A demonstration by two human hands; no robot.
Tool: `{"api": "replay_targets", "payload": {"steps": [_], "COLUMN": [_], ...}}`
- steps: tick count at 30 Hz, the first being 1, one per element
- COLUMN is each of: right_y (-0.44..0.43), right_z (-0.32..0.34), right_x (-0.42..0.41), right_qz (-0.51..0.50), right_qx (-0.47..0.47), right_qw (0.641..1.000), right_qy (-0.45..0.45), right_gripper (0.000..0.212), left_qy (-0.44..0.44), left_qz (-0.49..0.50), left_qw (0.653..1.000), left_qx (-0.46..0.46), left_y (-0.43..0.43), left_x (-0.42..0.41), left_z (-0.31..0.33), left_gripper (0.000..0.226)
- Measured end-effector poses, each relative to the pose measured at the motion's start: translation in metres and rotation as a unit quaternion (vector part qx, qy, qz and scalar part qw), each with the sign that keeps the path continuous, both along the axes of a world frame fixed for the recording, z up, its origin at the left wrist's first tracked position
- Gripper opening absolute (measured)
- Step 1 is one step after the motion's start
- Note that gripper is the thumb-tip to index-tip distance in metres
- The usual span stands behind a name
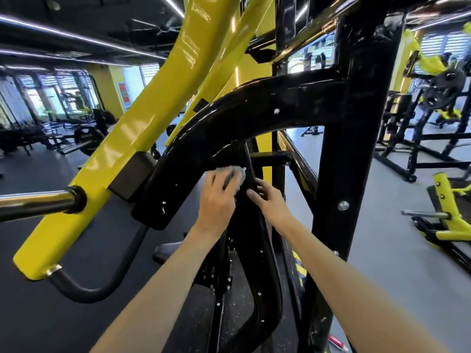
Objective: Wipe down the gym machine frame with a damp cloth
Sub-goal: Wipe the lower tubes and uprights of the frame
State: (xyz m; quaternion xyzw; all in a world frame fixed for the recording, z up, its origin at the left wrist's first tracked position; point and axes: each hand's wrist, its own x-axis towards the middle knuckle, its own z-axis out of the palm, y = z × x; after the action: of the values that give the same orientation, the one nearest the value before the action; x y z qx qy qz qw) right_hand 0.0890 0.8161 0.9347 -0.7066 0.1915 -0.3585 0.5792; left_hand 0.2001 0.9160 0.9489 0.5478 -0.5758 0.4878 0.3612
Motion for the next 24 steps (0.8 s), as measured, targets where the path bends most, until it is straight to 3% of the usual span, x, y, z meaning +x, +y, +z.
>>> {"api": "replay_targets", "payload": {"steps": [3, 7, 8, 11, 13, 18, 22, 24], "right_y": [-0.008, -0.014, -0.015, -0.019, -0.021, -0.023, -0.023, -0.023], "right_z": [-0.003, -0.006, -0.007, -0.005, -0.007, -0.012, -0.009, -0.009], "right_x": [-0.001, 0.0, 0.0, -0.002, -0.003, -0.006, -0.009, -0.008], "right_qz": [0.017, 0.038, 0.044, 0.058, 0.079, 0.126, 0.13, 0.132], "right_qx": [-0.054, -0.037, -0.037, -0.049, -0.034, 0.013, 0.012, 0.011], "right_qw": [0.998, 0.999, 0.998, 0.997, 0.996, 0.992, 0.991, 0.991], "right_qy": [0.018, 0.011, 0.013, 0.026, 0.025, 0.005, -0.003, -0.002], "right_gripper": [0.033, 0.039, 0.039, 0.04, 0.039, 0.04, 0.037, 0.035], "left_qy": [-0.12, 0.032, 0.021, -0.122, -0.16, 0.061, -0.109, -0.117], "left_qz": [-0.011, 0.029, 0.037, 0.03, 0.016, 0.049, 0.046, 0.053], "left_qw": [0.992, 0.996, 0.996, 0.991, 0.982, 0.996, 0.99, 0.989], "left_qx": [0.039, -0.073, -0.078, 0.056, 0.103, -0.037, 0.074, 0.071], "left_y": [0.003, -0.001, -0.002, 0.001, 0.005, -0.004, 0.002, 0.003], "left_x": [0.017, 0.024, 0.021, 0.013, 0.017, 0.009, 0.006, 0.011], "left_z": [-0.021, 0.017, 0.012, -0.033, -0.032, 0.007, -0.026, -0.012], "left_gripper": [0.021, 0.035, 0.036, 0.028, 0.029, 0.038, 0.032, 0.03]}}
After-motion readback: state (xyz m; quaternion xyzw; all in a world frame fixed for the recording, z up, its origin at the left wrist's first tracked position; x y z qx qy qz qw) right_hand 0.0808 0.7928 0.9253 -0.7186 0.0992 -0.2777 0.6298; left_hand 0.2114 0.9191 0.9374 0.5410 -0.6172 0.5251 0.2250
